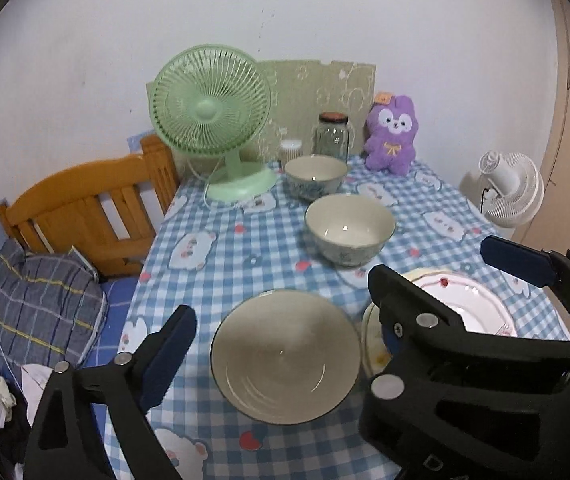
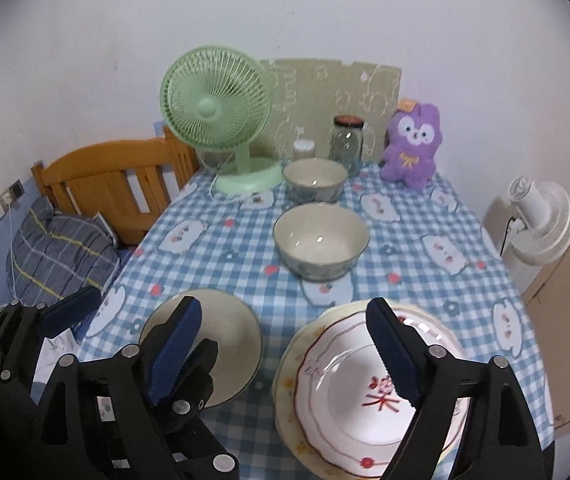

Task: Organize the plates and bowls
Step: 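Move both tools to the rim of the second large cream bowl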

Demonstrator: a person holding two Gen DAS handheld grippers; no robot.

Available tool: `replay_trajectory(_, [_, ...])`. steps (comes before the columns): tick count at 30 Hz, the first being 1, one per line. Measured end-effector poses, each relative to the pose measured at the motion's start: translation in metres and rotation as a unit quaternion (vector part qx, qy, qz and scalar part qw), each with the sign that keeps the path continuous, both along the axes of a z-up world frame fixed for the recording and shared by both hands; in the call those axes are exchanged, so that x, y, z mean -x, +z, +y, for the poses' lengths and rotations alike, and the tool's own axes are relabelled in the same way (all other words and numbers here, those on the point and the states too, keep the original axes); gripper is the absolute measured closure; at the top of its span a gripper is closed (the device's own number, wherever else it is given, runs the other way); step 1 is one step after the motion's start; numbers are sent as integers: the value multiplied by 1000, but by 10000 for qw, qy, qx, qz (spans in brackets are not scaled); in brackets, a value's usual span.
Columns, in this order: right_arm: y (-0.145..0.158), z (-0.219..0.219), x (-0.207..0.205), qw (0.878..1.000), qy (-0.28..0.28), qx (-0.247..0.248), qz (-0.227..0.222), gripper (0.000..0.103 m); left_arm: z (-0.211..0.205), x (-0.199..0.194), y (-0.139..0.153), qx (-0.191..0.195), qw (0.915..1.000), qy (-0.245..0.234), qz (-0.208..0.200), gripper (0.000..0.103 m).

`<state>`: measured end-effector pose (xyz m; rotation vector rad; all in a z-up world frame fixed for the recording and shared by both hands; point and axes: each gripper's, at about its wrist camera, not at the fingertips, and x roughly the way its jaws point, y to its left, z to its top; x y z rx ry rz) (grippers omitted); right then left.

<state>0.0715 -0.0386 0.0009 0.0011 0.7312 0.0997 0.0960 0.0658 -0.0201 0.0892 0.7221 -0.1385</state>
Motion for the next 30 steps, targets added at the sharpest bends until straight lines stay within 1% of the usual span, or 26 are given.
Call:
replay_trajectory(1, [3,-2,0,10000,-21,-9,-25,12,-1,0,3,20,10000,-1,-28,2])
replay_trajectory(4, [12,-11,-2,9999,-77,14,-124,9,-7,-3,10,136,9999,-76,-56,0])
replay_trajectory(6, [17,-15,-5,9998,-124,62,-171,7,-13,-6,14,121,9999,-84,-65,0])
replay_trajectory(10, [23,-25,-15,9998,-69,34,-164,5,-23,-13,21,-3,9998,-43,-217,0])
replay_trajectory(13, [27,-33,-28,9999,-5,-64,-96,5,-27,-22,26,64,9995,-138,-281,0])
replay_trajectory(17, [27,-42,-49,9997,-85,-223,4,5,-30,-42,28,263,9994,-112,-196,0])
replay_trajectory(19, [27,-43,-57,9998,-91,-190,-31,5,-31,-53,27,323,9993,-111,-158,0])
replay_trajectory(23, [22,-46,-77,9999,-131,-105,-27,5,-34,-72,21,240,9996,30,-132,0])
replay_trajectory(27, [17,-51,-96,9998,-153,-119,-8,5,-33,-94,18,308,9995,87,-20,1])
replay_trajectory(29, [14,-52,-108,9998,-134,-124,63,5,-35,-104,16,289,9995,122,10,2])
replay_trajectory(30, [13,-52,-112,9998,-123,-112,80,5,-37,-109,14,256,9996,122,50,7])
